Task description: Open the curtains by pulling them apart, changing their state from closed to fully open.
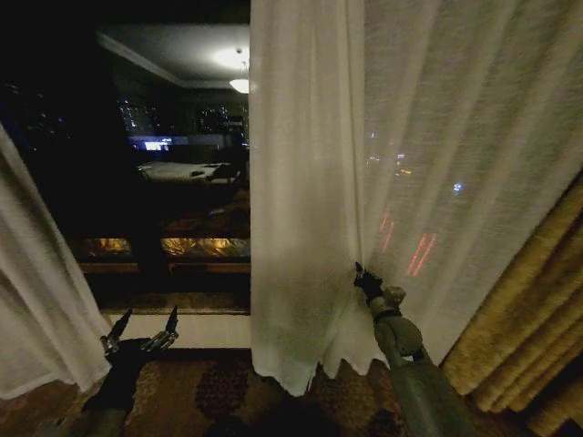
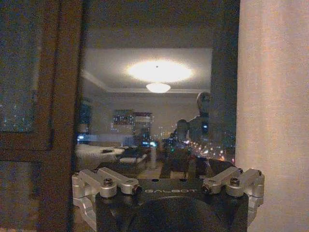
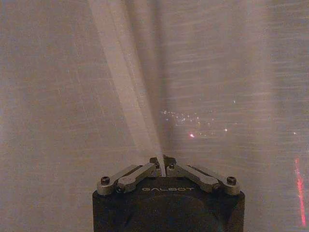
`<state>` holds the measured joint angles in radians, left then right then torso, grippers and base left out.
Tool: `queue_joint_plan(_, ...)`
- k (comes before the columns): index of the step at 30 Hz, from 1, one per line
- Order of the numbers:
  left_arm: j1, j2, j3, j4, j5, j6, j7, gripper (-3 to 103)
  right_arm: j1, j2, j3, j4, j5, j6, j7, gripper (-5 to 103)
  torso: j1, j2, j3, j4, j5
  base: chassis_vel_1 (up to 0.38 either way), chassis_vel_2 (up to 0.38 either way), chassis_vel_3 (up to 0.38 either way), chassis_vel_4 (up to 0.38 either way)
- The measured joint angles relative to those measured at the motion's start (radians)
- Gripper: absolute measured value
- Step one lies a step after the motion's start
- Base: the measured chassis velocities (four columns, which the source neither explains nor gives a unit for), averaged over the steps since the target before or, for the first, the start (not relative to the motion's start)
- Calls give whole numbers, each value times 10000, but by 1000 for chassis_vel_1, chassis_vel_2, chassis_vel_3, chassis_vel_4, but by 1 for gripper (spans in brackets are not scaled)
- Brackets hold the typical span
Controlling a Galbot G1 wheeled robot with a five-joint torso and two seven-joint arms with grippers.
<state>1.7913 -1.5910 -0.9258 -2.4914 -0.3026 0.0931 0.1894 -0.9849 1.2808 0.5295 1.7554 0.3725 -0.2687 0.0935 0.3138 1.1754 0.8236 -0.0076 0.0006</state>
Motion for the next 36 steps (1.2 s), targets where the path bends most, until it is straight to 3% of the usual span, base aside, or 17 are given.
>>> queue_joint_plan(36,33,0,60,49,6,7,7,100,-117,-53,45,49,-363,313,-56,0,0,0,0,-1,1,-306,-366,305,367)
